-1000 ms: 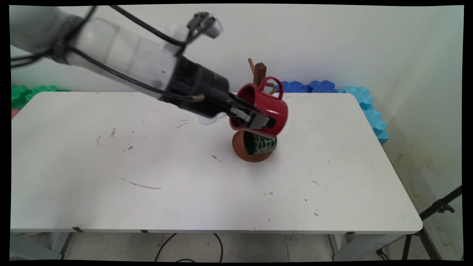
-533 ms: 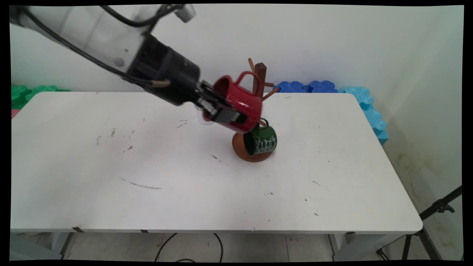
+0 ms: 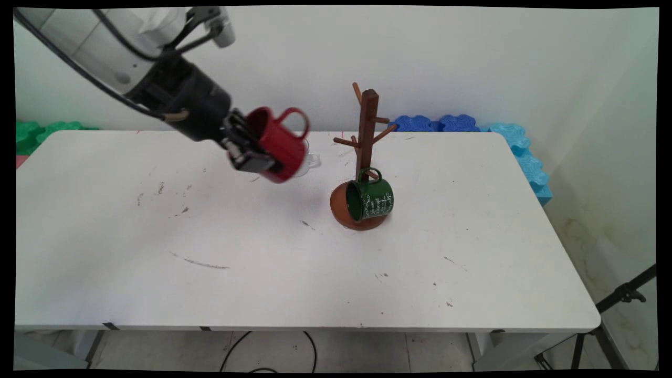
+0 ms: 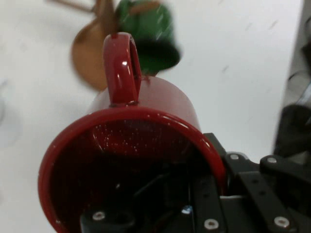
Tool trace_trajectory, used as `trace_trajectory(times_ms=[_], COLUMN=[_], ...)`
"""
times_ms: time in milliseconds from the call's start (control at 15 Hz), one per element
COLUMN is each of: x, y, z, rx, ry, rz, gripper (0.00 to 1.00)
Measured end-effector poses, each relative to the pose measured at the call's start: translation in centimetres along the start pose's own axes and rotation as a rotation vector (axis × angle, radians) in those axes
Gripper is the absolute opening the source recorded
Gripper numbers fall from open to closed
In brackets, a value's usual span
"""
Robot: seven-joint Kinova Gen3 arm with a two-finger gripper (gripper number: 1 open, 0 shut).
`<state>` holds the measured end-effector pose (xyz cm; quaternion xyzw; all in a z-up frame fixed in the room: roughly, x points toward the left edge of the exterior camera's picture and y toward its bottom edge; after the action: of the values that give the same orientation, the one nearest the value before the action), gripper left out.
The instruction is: Place the picked object on the table
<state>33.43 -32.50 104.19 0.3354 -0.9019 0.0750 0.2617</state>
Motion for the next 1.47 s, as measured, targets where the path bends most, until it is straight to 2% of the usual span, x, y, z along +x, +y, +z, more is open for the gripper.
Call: trace_trajectory(times_ms=[333, 733, 1200, 1467], x=[-1.9, -3.5, -4.1, -3.9], y=[-3.1, -6.2, -8.8, -9.7], z=[0.8, 3.8, 8.3, 10.9], rx=[0.086, 0.134, 0.132, 0.097], ry=[-0.121, -0.229, -0.292, -0.294], rz=[0.081, 0.147, 0.205, 0.214], gripper=[0.0, 0.0, 0.0, 0.0])
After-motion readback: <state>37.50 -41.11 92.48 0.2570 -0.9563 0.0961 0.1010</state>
